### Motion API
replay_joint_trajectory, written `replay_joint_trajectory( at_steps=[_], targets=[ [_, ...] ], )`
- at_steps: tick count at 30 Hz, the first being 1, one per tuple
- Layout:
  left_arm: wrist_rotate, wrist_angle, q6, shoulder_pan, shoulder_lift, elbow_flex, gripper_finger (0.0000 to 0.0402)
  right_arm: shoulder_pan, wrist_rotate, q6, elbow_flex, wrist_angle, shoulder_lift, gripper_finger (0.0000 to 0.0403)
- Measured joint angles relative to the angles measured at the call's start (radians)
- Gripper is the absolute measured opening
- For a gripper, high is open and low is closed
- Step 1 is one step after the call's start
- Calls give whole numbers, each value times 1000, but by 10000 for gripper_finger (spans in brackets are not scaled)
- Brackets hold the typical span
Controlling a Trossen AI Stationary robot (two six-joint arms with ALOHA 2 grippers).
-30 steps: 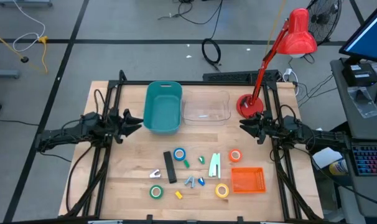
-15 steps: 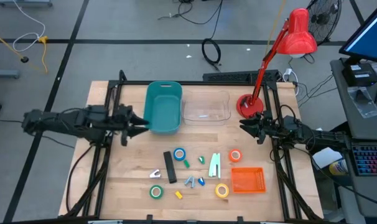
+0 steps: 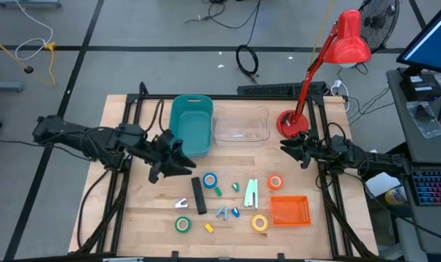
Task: Pick and place Stapler, Stapler remover, tape
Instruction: Put the black stapler into the blue bin
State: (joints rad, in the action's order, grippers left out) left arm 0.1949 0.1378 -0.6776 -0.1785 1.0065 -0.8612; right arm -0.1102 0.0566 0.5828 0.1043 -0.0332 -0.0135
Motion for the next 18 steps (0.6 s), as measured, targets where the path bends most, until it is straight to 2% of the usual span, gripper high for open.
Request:
replay_joint_trajectory(
  at_steps=[1, 3, 7, 12, 15, 18],
  targets=[
    [-6, -3, -58, 1, 5, 0, 168, 0, 0, 0, 0, 0, 0, 169],
    [-84, -52, -169, -10, 14, 0, 168, 0, 0, -4, 0, 0, 0, 169],
    [-375, -221, -388, -97, 43, 0, 168, 0, 0, -41, 0, 1, 0, 169],
    [-605, -281, -641, -185, 100, 0, 168, 0, -1, -50, 0, 0, 0, 169],
    [-689, -323, -745, -221, 172, -39, 168, 0, -1, -50, 0, 0, 0, 169],
    [-700, -437, -825, -228, 281, -154, 168, 0, -1, -53, 0, 0, 0, 169]
  ],
)
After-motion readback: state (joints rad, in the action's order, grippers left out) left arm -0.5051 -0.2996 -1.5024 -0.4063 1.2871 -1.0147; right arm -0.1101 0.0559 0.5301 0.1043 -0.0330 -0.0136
